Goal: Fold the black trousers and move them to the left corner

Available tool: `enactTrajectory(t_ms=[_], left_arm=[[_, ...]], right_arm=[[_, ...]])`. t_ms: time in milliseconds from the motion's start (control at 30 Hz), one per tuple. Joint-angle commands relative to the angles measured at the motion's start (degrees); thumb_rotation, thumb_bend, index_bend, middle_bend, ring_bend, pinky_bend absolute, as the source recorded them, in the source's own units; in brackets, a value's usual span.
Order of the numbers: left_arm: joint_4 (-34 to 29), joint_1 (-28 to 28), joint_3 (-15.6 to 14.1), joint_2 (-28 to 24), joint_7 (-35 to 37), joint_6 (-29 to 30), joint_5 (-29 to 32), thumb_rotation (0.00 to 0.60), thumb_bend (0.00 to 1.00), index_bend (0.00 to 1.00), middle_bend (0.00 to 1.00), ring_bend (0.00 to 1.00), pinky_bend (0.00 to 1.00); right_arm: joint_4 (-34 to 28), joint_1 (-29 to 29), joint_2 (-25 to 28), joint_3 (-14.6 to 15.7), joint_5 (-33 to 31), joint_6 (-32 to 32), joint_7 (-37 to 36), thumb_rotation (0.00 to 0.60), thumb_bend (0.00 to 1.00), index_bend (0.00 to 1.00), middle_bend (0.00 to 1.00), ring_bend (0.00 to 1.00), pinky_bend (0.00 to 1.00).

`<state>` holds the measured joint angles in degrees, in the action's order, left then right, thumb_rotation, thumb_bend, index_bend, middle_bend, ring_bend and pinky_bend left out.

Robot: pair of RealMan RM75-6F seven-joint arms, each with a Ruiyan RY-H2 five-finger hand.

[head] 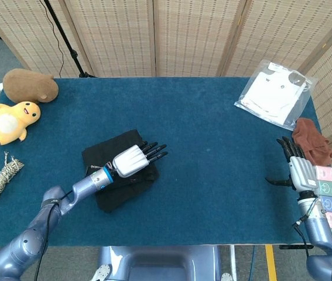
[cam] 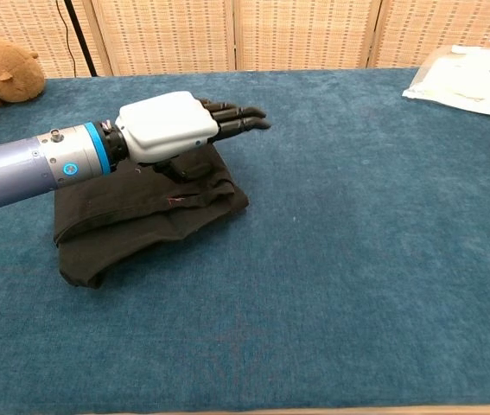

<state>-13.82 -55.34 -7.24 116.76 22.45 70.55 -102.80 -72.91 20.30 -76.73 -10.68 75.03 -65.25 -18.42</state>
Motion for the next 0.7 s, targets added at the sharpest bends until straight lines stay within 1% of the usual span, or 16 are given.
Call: enactTrajectory(t_ms=[33,67,133,267,333,400,500,567,600,667,700], left_arm=[[-0.1,-0.2,1.0,0.4,1.0,1.0,1.2,0.600,0.39,0.00,0.00,0.05,0.24],[-0.1,-0.2,1.2,0.4,1.2,1.3,1.4,0.600,0.35,0.00,0.00,0.04,0.24],[-0.5,-0.2,2.3,0.1,2.1,2.7,2.6,0.600,0.32,0.00,0.00,0.04,0.24],[-2.0,0.2,3.3,-1.4,3.9,5.0,3.7,0.600,0.31,0.00,0.00,0.03,0.24],[-3.6,1.2,3.4,-3.4,5.5,7.2,4.0,0.600,0.31,0.00,0.00,0.03,0.24],[-5.9,2.7,2.8,-5.8,7.2,9.2,3.7,0.600,0.31,0.00,0.00,0.04,0.24],[-9.0,6.1,1.3,-9.8,8.5,13.7,2.9,0.600,0.31,0.00,0.00,0.07,0.24],[-10.2,9.6,-0.3,-12.6,9.7,17.3,2.0,0.600,0.31,0.05,0.00,0.11,0.24],[-10.5,10.7,-0.9,-13.5,10.1,18.6,1.6,0.600,0.31,0.09,0.02,0.13,0.24],[-10.4,14.0,-2.5,-15.6,11.2,21.1,0.8,0.600,0.31,0.17,0.06,0.15,0.24],[-10.3,15.2,-3.1,-16.3,11.6,21.9,0.5,0.600,0.31,0.18,0.08,0.15,0.24]], right_arm=[[-0.1,-0.1,0.1,0.0,0.1,-0.1,-0.1,0.600,0.00,0.00,0.00,0.00,0.01],[-0.1,-0.1,0.1,0.0,0.1,-0.2,-0.1,0.600,0.00,0.00,0.00,0.00,0.01],[-0.3,-0.1,0.2,0.1,0.2,-0.3,0.0,0.600,0.00,0.00,0.00,0.00,0.01],[-0.5,-0.1,0.2,0.1,0.3,-0.3,0.0,0.600,0.00,0.00,0.00,0.00,0.01],[-0.6,-0.2,0.2,0.2,0.4,-0.4,0.1,0.600,0.00,0.00,0.00,0.00,0.01],[-0.8,-0.2,0.2,0.2,0.4,-0.5,0.2,0.600,0.00,0.00,0.00,0.00,0.01],[-1.1,-0.2,0.2,0.3,0.4,-0.6,0.4,0.600,0.00,0.00,0.00,0.00,0.01],[-1.3,-0.2,0.3,0.3,0.4,-0.5,0.6,0.600,0.00,0.00,0.00,0.00,0.01],[-1.4,-0.2,0.2,0.3,0.3,-0.5,0.7,0.600,0.00,0.00,0.00,0.00,0.01],[-1.5,-0.2,0.2,0.4,0.3,-0.4,0.9,0.600,0.00,0.00,0.00,0.00,0.01],[-1.5,-0.2,0.1,0.4,0.4,-0.4,1.0,0.600,0.00,0.00,0.00,0.00,0.01]])
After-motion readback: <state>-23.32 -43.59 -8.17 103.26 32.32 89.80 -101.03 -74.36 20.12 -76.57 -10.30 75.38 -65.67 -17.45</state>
